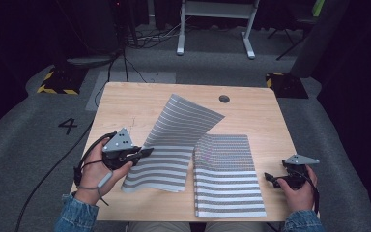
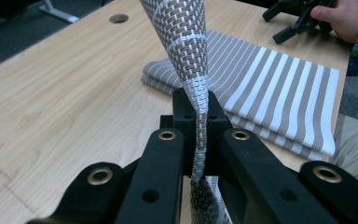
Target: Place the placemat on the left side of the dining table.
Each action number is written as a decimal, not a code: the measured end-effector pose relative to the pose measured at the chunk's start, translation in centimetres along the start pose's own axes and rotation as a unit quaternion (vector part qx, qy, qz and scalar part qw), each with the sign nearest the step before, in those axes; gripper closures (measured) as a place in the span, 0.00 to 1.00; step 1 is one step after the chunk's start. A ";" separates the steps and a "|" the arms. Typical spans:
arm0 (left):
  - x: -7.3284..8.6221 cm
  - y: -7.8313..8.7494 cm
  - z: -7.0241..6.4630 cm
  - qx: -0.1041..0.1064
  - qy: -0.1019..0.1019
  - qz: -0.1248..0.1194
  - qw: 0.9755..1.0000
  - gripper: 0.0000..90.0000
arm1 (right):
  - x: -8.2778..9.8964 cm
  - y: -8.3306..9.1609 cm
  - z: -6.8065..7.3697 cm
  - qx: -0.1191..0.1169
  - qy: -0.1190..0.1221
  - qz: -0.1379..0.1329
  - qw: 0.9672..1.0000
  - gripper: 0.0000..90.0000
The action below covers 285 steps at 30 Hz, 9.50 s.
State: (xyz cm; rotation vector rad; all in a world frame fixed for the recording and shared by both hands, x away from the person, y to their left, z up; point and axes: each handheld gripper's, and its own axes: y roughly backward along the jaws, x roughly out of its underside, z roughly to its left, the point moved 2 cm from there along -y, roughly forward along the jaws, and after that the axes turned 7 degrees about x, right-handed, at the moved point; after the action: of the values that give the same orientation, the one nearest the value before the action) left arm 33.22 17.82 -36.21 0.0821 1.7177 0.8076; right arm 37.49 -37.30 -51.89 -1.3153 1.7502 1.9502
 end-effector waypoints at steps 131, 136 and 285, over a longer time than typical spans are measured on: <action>10.6 7.4 8.2 -0.389 0.188 -0.109 0.895 0.46 | -0.1 -0.1 -0.1 0.001 -0.003 0.001 1.000 0.01; 8.1 3.3 7.4 -0.320 0.173 -0.099 0.926 0.42 | -0.1 -0.1 -0.1 0.002 -0.003 0.001 1.000 0.01; 7.8 -0.6 6.8 -0.247 0.094 -0.040 0.964 0.95 | -0.3 -0.3 -0.1 0.002 -0.004 0.000 1.000 0.01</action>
State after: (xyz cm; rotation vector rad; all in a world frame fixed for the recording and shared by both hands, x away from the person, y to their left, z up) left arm 36.91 24.05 -43.62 -0.4133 1.6322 1.1902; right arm 37.86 -37.17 -51.89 -1.3040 1.7511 1.9475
